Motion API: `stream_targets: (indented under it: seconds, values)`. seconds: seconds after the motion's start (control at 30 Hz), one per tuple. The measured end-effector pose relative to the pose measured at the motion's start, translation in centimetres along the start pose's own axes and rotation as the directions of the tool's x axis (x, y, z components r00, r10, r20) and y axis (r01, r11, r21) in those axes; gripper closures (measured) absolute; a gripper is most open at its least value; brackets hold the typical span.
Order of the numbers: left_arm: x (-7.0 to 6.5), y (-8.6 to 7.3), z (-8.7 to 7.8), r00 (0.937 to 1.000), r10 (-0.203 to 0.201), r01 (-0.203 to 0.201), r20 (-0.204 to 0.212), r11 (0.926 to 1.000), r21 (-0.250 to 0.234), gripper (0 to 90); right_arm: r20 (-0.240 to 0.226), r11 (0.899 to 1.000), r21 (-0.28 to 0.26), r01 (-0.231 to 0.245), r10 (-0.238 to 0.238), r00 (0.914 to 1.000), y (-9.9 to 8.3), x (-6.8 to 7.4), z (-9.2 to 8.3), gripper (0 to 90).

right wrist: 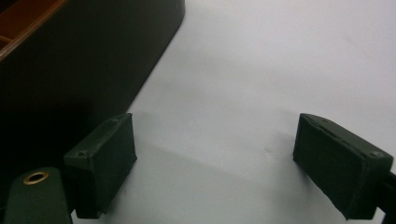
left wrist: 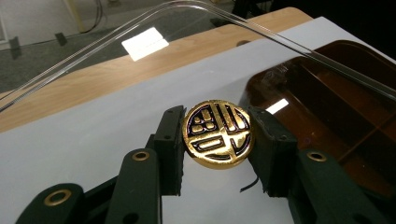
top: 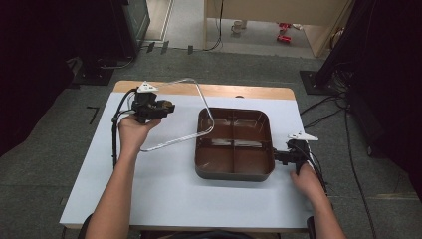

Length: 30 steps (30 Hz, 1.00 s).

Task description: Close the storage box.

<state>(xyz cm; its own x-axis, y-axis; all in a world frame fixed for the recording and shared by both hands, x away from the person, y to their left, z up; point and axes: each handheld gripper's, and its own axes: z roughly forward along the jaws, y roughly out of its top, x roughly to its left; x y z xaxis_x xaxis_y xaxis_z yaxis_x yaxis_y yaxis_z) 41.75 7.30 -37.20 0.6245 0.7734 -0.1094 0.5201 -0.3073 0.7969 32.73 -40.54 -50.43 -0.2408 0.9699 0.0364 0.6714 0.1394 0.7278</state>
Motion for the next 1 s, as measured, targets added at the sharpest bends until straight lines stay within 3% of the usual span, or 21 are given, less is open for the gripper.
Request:
stream_targets:
  seconds: [0.07, 0.37, 0.6, 0.77, 0.93, 1.0]
  values:
    - [-1.2, 0.2, 0.5, 0.9994, 0.028, -0.029, 0.019, 0.9996, 0.007, 59.4, 0.0, 1.0, 0.001, -0.001, 0.001, 1.0, 0.0, 0.0, 0.0, 12.8]
    - [-4.4, 0.4, 2.3, 0.9925, 0.084, -0.088, 0.088, 0.9954, 0.039, 59.3, 0.0, 1.0, 0.001, -0.002, 0.002, 1.0, 0.0, 0.0, 0.0, 12.8]
    - [-5.8, 0.1, 3.5, 0.9888, 0.111, -0.117, 0.1, 0.9916, 0.056, 59.4, 0.0, 1.0, 0.0, 0.0, 0.0, 1.0, 0.0, 0.0, 0.0, 12.8]
    - [-7.6, 0.0, 4.5, 0.981, 0.13, -0.139, 0.144, 0.9889, 0.054, 59.4, 0.0, 1.0, 0.0, 0.0, 0.0, 1.0, 0.0, 0.0, 0.0, 12.7]
    - [-8.7, -0.2, 5.5, 0.9763, 0.143, -0.156, 0.163, 0.9853, 0.069, 59.4, 0.0, 1.0, 0.0, 0.001, -0.001, 1.0, 0.0, 0.0, 0.0, 12.7]
    - [-9.3, -0.3, 6.0, 0.9696, 0.126, -0.144, 0.21, 0.9869, 0.073, 59.4, 0.0, 1.0, 0.0, 0.002, -0.002, 1.0, 0.0, 0.0, 0.0, 12.7]
